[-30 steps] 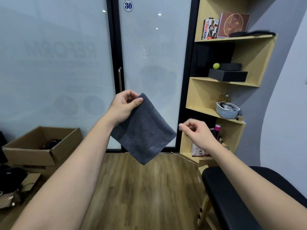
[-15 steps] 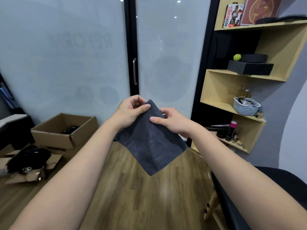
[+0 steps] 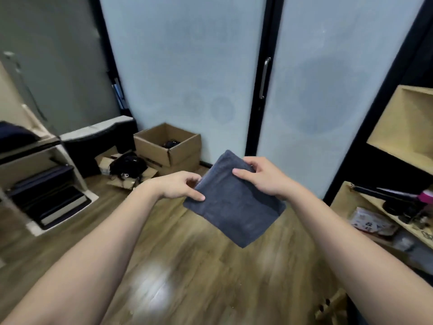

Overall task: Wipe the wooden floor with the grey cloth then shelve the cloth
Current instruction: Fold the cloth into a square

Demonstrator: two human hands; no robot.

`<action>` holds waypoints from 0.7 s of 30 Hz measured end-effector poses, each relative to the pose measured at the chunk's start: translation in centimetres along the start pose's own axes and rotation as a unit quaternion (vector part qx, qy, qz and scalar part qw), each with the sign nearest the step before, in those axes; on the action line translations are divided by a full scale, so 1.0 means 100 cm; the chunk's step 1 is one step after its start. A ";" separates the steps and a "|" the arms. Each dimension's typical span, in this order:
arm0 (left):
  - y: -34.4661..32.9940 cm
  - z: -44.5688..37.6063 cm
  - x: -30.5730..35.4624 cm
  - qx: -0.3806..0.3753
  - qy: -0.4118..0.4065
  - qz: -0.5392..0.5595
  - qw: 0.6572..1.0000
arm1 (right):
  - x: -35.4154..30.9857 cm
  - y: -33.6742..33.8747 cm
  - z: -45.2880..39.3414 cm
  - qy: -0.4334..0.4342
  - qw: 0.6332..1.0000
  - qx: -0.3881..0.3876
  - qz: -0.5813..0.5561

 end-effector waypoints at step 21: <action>0.040 0.328 -0.289 0.271 0.167 0.238 0.918 | -0.056 -0.404 0.042 -0.128 0.920 -0.261 -0.263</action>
Point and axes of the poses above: each hand's wrist, its own z-axis away from the middle knuckle, its own y-axis out of the back of the hand, x = y × z, the point moved 6 cm from there along -z, towards the middle knuckle, and after that the axes turned 10 degrees about y, right-handed, at the moved point
